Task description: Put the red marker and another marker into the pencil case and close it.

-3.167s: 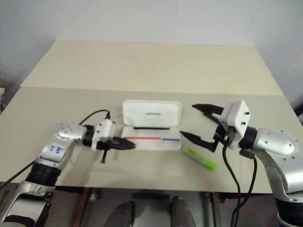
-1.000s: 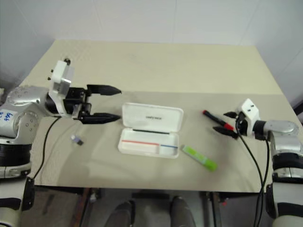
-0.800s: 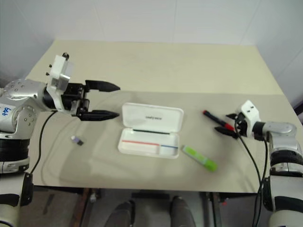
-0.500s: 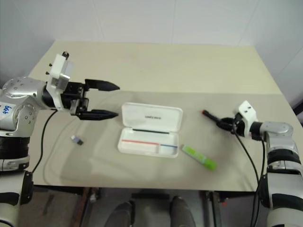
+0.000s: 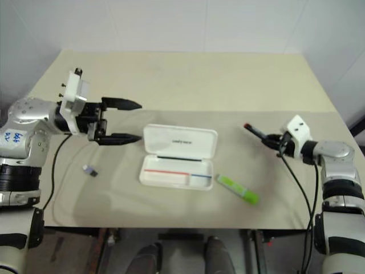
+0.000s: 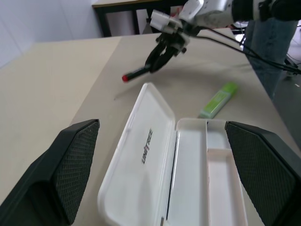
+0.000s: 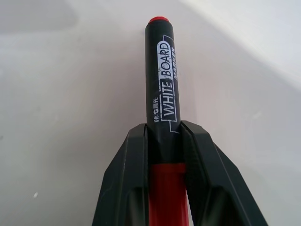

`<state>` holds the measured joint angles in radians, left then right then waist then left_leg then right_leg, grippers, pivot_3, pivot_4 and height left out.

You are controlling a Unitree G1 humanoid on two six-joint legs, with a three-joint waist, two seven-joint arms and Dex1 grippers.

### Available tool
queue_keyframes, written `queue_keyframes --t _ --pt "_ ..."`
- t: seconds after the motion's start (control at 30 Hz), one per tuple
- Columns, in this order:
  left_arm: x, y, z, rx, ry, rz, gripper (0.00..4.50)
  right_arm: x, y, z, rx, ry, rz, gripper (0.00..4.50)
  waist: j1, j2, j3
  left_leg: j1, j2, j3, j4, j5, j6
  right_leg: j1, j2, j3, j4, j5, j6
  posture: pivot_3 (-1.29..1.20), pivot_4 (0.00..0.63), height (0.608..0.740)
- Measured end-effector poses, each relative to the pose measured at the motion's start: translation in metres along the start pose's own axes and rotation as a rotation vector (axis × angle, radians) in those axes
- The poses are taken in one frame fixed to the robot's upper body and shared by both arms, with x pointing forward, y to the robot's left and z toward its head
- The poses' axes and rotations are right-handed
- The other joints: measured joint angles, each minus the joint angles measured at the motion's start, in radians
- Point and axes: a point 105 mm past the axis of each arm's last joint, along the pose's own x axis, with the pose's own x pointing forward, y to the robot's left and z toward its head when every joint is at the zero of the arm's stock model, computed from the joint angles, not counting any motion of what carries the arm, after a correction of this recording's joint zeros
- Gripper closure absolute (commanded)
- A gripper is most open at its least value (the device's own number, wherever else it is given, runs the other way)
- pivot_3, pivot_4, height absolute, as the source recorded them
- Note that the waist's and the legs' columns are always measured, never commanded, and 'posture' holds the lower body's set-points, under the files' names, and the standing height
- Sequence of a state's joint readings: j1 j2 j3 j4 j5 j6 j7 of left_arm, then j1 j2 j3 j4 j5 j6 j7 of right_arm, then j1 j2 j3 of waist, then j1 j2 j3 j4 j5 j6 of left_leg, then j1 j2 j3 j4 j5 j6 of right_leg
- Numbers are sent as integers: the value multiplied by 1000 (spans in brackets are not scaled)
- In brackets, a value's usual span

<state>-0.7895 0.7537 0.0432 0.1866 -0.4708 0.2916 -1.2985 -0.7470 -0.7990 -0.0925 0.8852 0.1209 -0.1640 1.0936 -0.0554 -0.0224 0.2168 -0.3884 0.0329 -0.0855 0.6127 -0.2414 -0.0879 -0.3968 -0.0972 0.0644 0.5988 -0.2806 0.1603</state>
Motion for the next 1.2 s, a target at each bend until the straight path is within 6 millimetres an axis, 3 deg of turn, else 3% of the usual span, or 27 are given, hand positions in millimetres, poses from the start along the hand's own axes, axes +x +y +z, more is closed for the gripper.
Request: queue_keyframes --t 0.13,0.2,0.37,0.6,0.7,0.9,1.2 --pt "-7 5 -3 22 -21 57 0 -11 3 19 -42 -48 4 3882 3 0 0 0 0 0 0 0 0 0 0 0 0 0 0 0 150 740" --pt "-12 5 -4 37 -30 76 0 -17 15 31 -65 -65 48 3882 6 0 0 0 0 0 0 0 0 0 0 0 2 -1 0 0 150 740" --pt "-24 -2 -18 1 -23 105 0 -34 55 74 -88 -154 168 3882 9 0 0 0 0 0 1 0 0 0 0 0 3 -1 0 0 150 740" --pt "-35 -20 -29 -75 27 79 0 -34 109 122 -82 -266 334 3882 11 0 0 1 0 0 2 0 0 0 0 0 5 -2 -2 0 150 740" --pt "-34 -28 -36 -117 36 69 0 -22 136 124 -47 -274 423 3882 15 -1 0 1 0 0 2 0 0 -1 0 0 5 -2 -2 0 150 740" --pt "-37 -47 -51 -153 91 16 0 14 179 106 -13 -224 580 3882 22 -1 -1 0 0 0 1 -1 1 -2 0 0 4 -3 -3 0 150 740" --pt "-26 -60 -62 -144 133 -55 0 51 175 87 -134 -146 603 3882 25 -1 -1 0 0 0 0 -1 1 -3 0 0 4 -3 -4 0 150 740"
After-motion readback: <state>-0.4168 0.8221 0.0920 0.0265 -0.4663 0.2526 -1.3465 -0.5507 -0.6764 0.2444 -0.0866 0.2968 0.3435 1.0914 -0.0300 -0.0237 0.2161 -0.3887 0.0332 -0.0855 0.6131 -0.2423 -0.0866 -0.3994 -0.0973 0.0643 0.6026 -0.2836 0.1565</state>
